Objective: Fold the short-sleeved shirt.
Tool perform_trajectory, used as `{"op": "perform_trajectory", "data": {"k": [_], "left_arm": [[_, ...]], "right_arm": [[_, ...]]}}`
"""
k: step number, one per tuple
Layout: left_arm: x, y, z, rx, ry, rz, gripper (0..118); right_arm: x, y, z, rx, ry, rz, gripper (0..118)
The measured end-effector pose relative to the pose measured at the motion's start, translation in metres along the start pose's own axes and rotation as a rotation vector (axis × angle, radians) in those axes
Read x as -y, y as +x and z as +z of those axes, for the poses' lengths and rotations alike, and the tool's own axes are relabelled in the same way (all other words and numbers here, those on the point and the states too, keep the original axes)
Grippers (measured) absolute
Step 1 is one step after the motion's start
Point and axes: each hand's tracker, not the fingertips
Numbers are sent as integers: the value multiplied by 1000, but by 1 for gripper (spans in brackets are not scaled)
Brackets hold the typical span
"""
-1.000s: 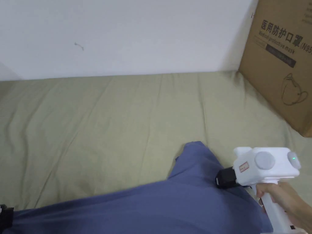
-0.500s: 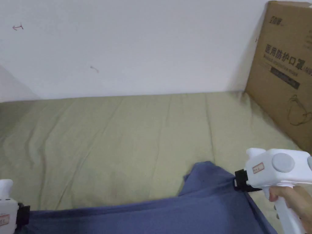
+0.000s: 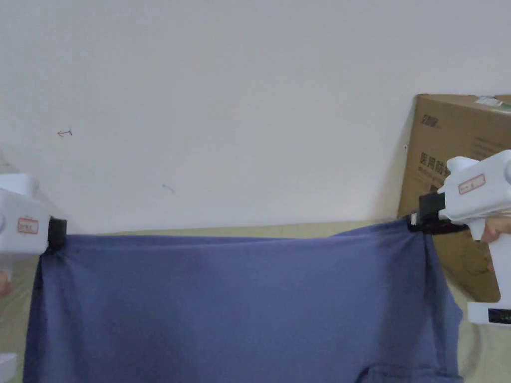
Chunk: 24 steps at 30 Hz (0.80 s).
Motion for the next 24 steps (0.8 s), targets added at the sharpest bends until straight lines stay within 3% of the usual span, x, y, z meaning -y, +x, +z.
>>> {"op": "perform_trajectory", "data": {"k": [10,14,17,21,24], "left_arm": [[-156,15,-11,-109,175,-14,5],[-204,20,-9,-133,193,-11,5],[-221,20,5,-114,247,-29,5],[-233,25,18,-161,298,-86,5],[-234,23,27,-142,325,-70,5]], "right_arm": [[-138,-46,59,20,181,24,5],[-178,-60,81,20,232,0,5],[-197,-68,100,77,281,41,5],[-210,-67,124,1,356,-7,5],[-215,-69,132,0,391,-15,5]]}}
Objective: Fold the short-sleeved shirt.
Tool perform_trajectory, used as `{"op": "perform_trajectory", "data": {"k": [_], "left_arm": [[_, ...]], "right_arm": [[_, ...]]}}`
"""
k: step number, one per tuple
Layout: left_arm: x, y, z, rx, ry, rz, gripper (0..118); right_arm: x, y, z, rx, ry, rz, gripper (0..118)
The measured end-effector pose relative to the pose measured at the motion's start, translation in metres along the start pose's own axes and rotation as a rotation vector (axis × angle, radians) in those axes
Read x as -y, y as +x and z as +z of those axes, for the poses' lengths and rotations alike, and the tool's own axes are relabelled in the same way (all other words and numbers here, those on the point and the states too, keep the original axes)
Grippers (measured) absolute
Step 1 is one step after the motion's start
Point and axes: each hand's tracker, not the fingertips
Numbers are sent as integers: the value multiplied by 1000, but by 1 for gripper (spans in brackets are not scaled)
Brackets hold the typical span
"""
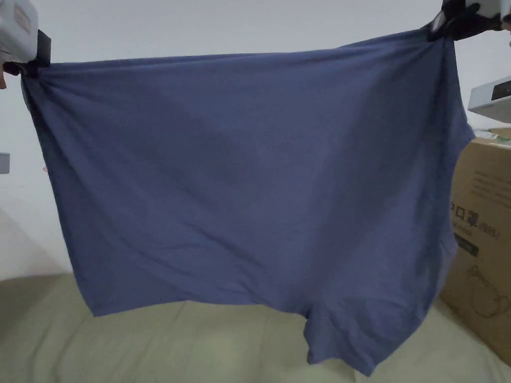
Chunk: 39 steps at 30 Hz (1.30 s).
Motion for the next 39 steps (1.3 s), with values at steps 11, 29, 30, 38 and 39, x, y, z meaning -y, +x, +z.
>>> {"op": "perform_trajectory", "data": {"k": [11,29,30,38,39], "left_arm": [[142,25,-50,39,-242,-35,5],[489,52,-81,87,-742,-68,5],[488,46,-73,90,-744,-35,5],[473,5,66,126,-651,23,5],[475,1,89,141,-644,12,5]], "right_arm": [[121,35,-70,48,-258,80,5],[490,146,-157,147,-827,-71,5],[490,146,-147,123,-829,-78,5],[481,137,3,36,-721,-54,5],[484,134,26,38,-717,-47,5]]}}
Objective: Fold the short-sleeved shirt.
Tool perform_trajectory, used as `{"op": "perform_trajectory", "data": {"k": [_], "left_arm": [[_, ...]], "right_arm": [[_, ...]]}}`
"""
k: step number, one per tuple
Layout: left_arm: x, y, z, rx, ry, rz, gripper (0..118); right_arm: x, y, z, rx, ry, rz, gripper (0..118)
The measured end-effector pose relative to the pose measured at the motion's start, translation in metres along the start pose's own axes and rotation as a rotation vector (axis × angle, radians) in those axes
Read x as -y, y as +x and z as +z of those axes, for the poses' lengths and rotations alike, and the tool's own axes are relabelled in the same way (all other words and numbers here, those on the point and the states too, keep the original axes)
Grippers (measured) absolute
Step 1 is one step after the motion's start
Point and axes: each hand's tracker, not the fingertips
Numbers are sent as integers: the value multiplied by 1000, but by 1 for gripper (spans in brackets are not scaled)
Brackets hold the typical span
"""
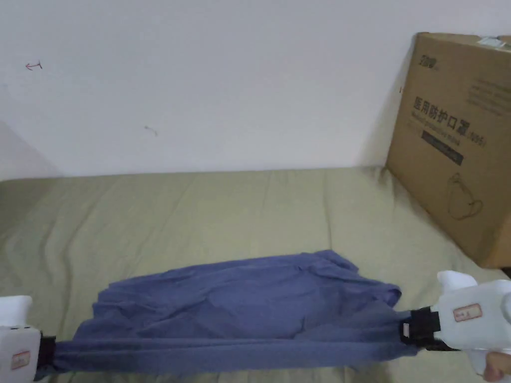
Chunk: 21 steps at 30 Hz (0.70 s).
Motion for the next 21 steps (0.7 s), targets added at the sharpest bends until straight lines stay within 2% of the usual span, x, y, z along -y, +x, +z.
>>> {"op": "perform_trajectory", "data": {"k": [3,6,9,11,12,14,18,19,20,21], "left_arm": [[54,3,51,11,12,-20,5],[103,-5,72,-9,8,-33,5],[153,-15,90,-9,-35,-16,5],[183,-27,101,32,-84,97,5],[198,-31,107,44,-82,130,5],[224,-35,115,20,-81,144,5],[246,-34,115,42,-118,155,6],[248,-31,115,42,-117,152,13],[248,-28,116,14,-117,130,26],[248,-25,119,-14,-104,133,63]], "right_arm": [[59,-1,42,-35,18,-23,5],[123,7,71,-66,-1,-64,5],[189,8,96,-40,-32,-74,5],[227,16,103,-44,-57,-97,5],[244,20,105,-40,-86,-153,5],[265,33,103,-71,-97,-172,5],[280,37,100,-29,-99,-161,6],[281,37,99,-26,-88,-166,6],[280,36,98,-34,-75,-160,8],[277,35,98,-26,-74,-162,26]]}}
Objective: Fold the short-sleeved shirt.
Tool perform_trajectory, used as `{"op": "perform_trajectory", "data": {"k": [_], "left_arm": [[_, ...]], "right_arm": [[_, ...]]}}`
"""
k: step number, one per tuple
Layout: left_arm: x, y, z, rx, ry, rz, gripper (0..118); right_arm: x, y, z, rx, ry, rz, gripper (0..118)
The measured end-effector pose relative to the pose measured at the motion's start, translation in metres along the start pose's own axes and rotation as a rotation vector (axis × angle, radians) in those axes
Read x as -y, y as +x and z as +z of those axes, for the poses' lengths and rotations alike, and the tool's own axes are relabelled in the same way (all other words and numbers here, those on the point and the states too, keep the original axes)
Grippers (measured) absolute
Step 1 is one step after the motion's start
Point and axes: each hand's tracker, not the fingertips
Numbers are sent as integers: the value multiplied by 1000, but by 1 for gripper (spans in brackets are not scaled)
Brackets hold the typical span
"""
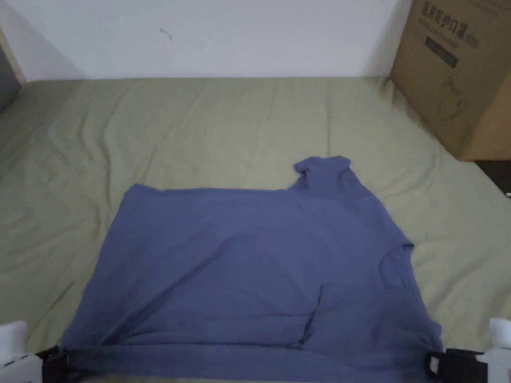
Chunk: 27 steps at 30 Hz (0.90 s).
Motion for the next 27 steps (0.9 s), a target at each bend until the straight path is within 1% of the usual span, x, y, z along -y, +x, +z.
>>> {"op": "perform_trajectory", "data": {"k": [1,2,3,6,7,8,9,10,11,12,13,14,15,17,19,22,23,24,25,26,27], "left_arm": [[0,1,3,9,-1,4,90],[-1,-1,8,23,-1,10,96],[-2,-1,15,54,35,39,95],[-5,-2,36,55,57,67,95],[-7,-2,43,57,59,72,95],[-7,-2,52,65,67,80,93],[-6,2,66,81,81,80,87],[-4,3,74,85,97,80,75],[-2,4,82,74,126,93,55],[1,6,87,70,130,97,20],[4,7,91,72,122,97,9],[8,7,92,77,107,102,8],[12,7,93,74,92,115,2],[20,7,94,79,80,122,2],[23,7,90,61,67,118,2],[19,-5,69,35,56,96,4],[16,-7,64,26,67,82,17],[13,-9,59,30,75,82,46],[10,-10,52,54,71,87,68],[5,-10,45,66,23,87,76],[2,-9,39,91,5,101,76]], "right_arm": [[-1,-2,0,23,6,7,52],[0,-4,1,57,30,32,80],[-1,-6,2,79,37,42,94],[-1,-19,20,94,93,76,93],[-2,-25,26,113,119,92,91],[0,-33,37,114,152,116,85],[2,-39,46,87,189,146,66],[5,-45,52,69,215,150,46],[10,-52,58,57,241,135,27],[15,-57,63,46,264,120,15],[20,-62,63,29,267,107,14],[25,-66,62,19,259,104,9],[31,-70,61,4,249,101,8],[40,-77,58,-31,247,98,8],[46,-79,51,-41,215,89,8],[51,-73,39,-45,183,30,8],[52,-70,35,-49,171,18,8],[51,-67,34,-41,164,21,8],[51,-65,33,-29,156,27,8],[50,-62,31,-3,149,35,8],[49,-58,30,29,136,35,8]]}}
